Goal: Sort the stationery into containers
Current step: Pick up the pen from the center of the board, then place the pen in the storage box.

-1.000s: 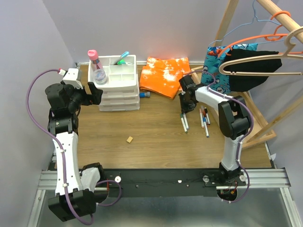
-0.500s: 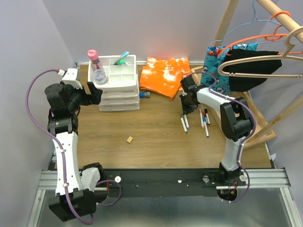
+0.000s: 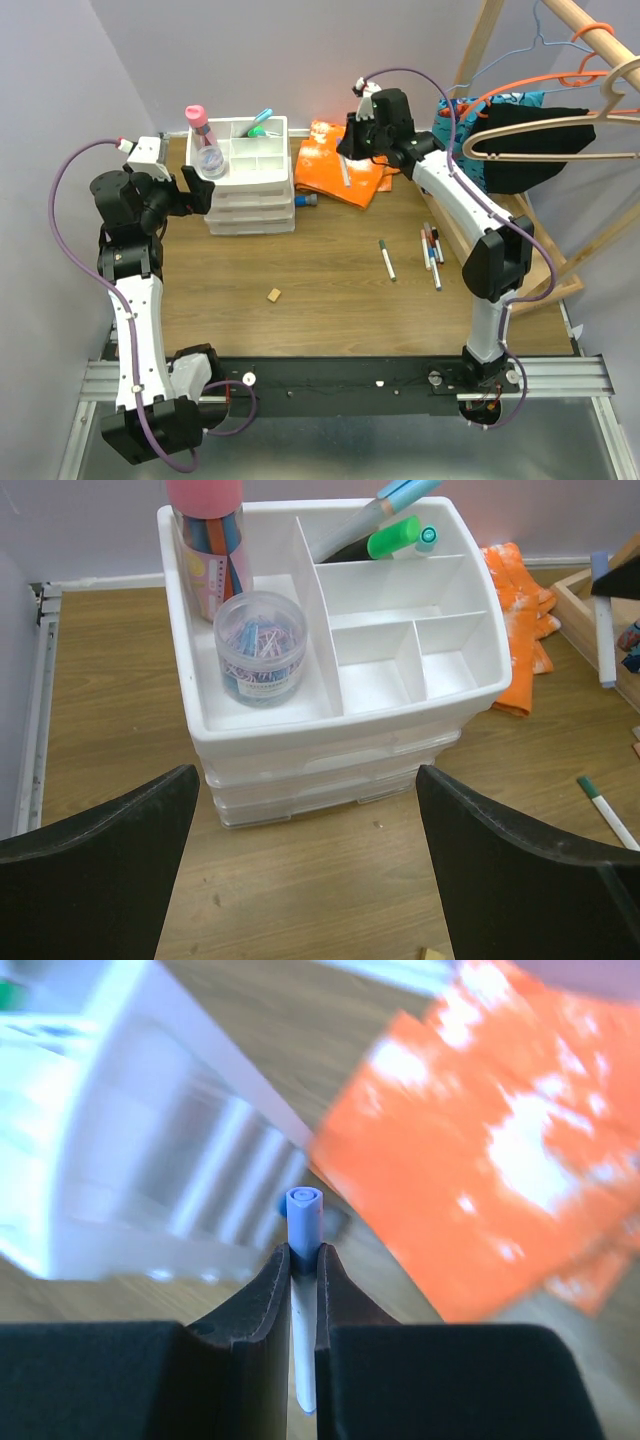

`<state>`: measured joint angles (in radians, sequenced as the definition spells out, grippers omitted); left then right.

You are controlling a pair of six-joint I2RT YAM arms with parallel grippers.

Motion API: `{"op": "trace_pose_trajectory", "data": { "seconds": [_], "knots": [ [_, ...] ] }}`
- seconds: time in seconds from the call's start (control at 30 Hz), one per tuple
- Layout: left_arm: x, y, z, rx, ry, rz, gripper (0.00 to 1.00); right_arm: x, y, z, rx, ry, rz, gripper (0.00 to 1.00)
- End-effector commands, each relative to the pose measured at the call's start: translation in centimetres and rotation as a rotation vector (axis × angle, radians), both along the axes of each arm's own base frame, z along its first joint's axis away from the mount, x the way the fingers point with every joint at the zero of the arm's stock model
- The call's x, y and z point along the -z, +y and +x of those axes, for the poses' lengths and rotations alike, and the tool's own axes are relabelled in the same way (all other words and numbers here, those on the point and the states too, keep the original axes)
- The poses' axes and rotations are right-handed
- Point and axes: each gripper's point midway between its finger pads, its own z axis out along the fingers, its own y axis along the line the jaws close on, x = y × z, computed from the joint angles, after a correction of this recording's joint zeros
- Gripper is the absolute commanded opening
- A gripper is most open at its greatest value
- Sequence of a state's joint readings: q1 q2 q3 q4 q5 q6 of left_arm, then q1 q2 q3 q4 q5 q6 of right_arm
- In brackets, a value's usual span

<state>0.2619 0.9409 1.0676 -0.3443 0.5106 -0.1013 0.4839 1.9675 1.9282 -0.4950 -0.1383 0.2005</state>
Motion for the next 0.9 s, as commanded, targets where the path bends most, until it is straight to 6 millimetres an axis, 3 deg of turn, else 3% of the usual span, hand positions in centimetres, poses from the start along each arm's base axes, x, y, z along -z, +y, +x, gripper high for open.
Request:
{"op": "trace_pose_trajectory", "data": {
  "seconds": [0.0, 0.07, 0.1, 0.2, 0.33, 0.5, 0.87],
  "knots": [
    [-1.5, -0.1, -0.6, 0.018, -0.031, 0.036, 0.99, -10.6, 4.0, 1.6, -0.107, -0.354, 0.246, 0.12],
    [-0.7, 0.0, -0.7, 0.013, -0.01, 0.042, 0.99, -12.6, 4.9, 1.8, -0.108, -0.435, 0.324, 0.1],
    [-0.2, 0.1, -0.7, 0.009, 0.003, 0.045, 0.99, -15.0, 5.3, 2.1, -0.109, -0.527, 0.377, 0.1],
    [0.5, 0.4, -0.8, 0.0, 0.023, 0.041, 0.99, -18.1, 6.9, 2.8, -0.106, -0.625, 0.46, 0.1],
    [1.0, 0.6, -1.0, -0.008, 0.039, 0.038, 0.99, -20.2, 8.8, 3.6, -0.1, -0.705, 0.515, 0.1],
    [1.3, 0.8, -0.9, -0.015, 0.046, 0.035, 0.99, -20.1, 11.3, 4.0, -0.113, -0.731, 0.547, 0.1],
    [1.9, 1.0, -0.9, -0.024, 0.055, 0.045, 0.99, -16.0, 16.1, 4.4, -0.163, -0.709, 0.516, 0.1]
  ]
}}
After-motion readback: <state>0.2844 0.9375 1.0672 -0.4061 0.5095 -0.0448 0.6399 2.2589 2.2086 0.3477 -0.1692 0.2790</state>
